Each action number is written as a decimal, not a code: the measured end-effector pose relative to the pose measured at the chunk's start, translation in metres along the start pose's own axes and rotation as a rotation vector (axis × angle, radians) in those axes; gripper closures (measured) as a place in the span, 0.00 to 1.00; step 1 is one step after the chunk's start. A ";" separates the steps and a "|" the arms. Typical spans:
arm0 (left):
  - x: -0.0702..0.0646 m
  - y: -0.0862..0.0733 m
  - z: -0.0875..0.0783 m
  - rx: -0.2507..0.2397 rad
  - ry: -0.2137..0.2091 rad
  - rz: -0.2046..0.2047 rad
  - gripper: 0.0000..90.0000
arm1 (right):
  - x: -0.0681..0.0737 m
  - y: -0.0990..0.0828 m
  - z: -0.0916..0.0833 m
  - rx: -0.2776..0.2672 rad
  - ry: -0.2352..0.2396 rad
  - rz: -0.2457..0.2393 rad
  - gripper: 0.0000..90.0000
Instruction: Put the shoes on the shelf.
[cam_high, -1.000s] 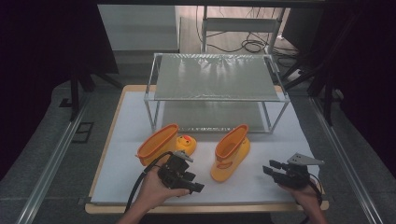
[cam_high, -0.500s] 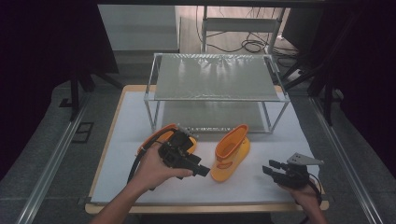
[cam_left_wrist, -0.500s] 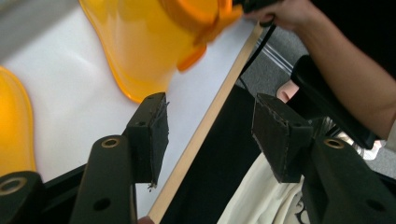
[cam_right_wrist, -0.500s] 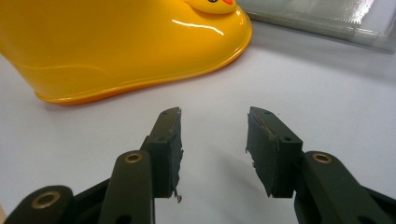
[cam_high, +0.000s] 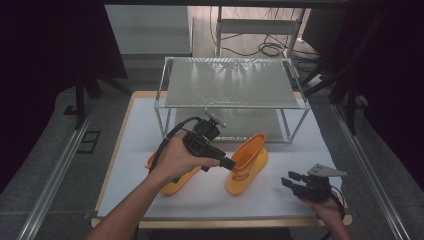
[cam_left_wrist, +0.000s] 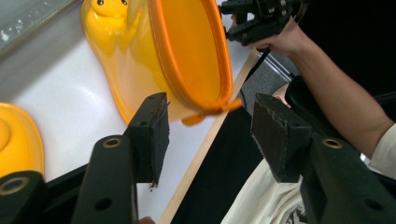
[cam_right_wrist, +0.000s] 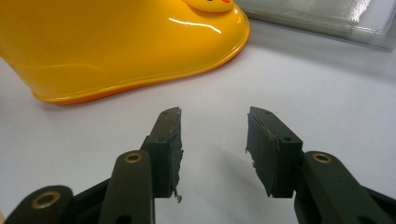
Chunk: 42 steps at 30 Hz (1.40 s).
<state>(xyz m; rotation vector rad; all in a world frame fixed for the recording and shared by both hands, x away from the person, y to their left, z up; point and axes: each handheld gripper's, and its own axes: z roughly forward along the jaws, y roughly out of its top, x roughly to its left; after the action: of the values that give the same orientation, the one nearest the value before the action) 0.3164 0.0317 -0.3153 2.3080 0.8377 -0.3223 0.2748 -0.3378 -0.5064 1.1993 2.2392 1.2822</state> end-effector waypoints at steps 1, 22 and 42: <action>0.001 0.004 0.001 0.004 0.003 -0.002 0.53 | 0.000 0.000 0.000 0.000 0.000 0.000 0.61; 0.026 0.065 0.042 0.130 0.073 -0.071 0.56 | -0.002 0.000 -0.002 0.004 -0.003 0.009 0.61; 0.021 0.076 0.073 0.199 0.142 -0.040 0.94 | -0.003 -0.001 0.000 0.011 -0.018 0.019 0.61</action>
<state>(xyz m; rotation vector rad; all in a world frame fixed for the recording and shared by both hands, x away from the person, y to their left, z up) 0.3805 -0.0498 -0.3418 2.5245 0.9609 -0.2725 0.2763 -0.3408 -0.5071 1.2334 2.2307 1.2628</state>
